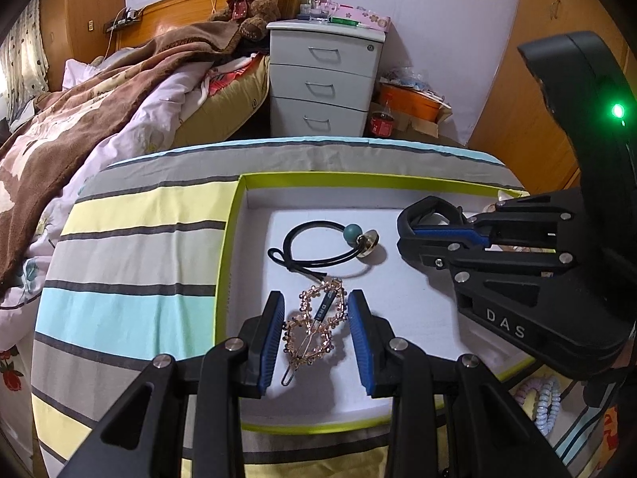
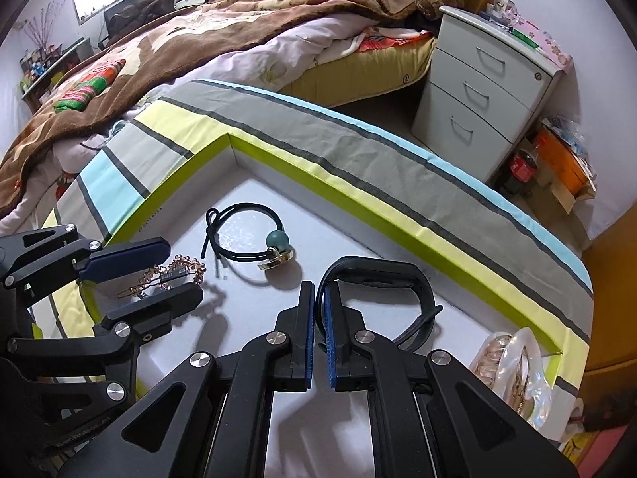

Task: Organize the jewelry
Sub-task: 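Carry the rhinestone clip and black band over the green tray with both grippers, then open both grippers to drop the rhinestone clip and black band into the tray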

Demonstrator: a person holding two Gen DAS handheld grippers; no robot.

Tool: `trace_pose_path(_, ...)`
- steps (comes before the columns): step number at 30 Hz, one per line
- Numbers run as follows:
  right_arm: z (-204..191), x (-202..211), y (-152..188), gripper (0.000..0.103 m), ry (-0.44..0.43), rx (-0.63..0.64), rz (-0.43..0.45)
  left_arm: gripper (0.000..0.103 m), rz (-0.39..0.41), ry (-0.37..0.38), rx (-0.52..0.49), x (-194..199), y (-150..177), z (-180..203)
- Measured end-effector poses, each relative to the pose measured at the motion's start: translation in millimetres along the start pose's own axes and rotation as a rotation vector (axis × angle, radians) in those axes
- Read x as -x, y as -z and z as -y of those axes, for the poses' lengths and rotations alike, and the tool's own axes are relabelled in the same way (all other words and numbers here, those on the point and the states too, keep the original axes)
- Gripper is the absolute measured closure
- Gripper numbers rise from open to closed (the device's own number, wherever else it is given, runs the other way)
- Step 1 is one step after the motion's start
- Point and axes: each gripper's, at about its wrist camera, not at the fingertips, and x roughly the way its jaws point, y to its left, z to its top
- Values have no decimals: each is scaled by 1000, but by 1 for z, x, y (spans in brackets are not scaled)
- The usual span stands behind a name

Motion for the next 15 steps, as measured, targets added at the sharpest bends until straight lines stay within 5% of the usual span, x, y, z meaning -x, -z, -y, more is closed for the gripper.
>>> trace_pose_path(15,-2,-6,-3,98,17,19,-8,68,-30,-4,6,-8,1,1)
